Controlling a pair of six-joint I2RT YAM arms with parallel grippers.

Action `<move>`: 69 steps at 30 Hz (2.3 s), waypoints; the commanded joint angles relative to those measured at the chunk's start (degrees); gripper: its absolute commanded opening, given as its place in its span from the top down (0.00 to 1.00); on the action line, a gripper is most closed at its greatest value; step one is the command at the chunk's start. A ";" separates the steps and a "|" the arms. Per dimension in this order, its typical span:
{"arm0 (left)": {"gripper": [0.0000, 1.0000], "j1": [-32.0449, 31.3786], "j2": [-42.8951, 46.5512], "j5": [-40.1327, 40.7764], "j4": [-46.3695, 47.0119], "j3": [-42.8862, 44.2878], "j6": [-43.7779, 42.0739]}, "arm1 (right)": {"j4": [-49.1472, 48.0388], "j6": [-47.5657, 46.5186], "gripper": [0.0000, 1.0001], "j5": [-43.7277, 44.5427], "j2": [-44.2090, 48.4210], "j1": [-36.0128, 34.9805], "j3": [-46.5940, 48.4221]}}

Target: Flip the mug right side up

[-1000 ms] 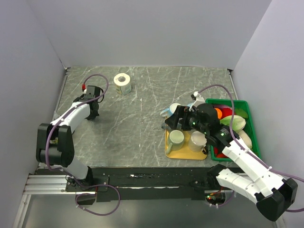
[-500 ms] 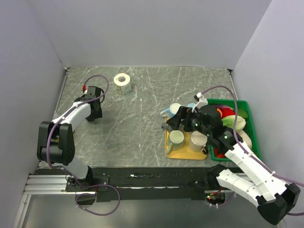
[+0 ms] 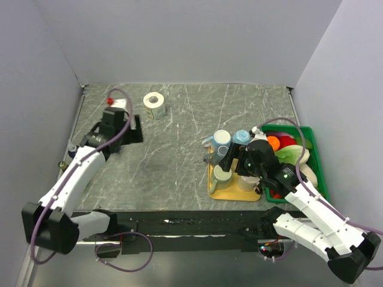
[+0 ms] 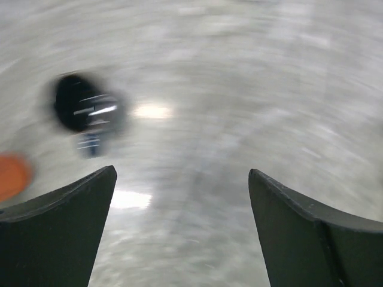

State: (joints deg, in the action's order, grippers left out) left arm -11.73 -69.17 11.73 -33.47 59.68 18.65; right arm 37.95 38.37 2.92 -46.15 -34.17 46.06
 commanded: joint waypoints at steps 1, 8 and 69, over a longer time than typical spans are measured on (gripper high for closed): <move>0.04 -9.79 4.65 -9.61 4.73 -1.14 -0.82 | 3.69 6.44 0.00 9.26 -2.61 -7.03 0.86; 0.04 -12.88 10.36 -18.40 13.43 -8.25 1.30 | 16.08 26.74 0.02 25.01 -13.78 -20.92 6.23; 0.04 -13.06 21.00 -19.99 17.56 -12.75 2.61 | 20.05 50.93 1.00 26.25 -38.59 -26.03 12.82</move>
State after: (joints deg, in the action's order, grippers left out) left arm -24.58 -47.79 -6.42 -18.22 46.50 20.73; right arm 58.65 90.52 25.61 -88.88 -59.77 59.57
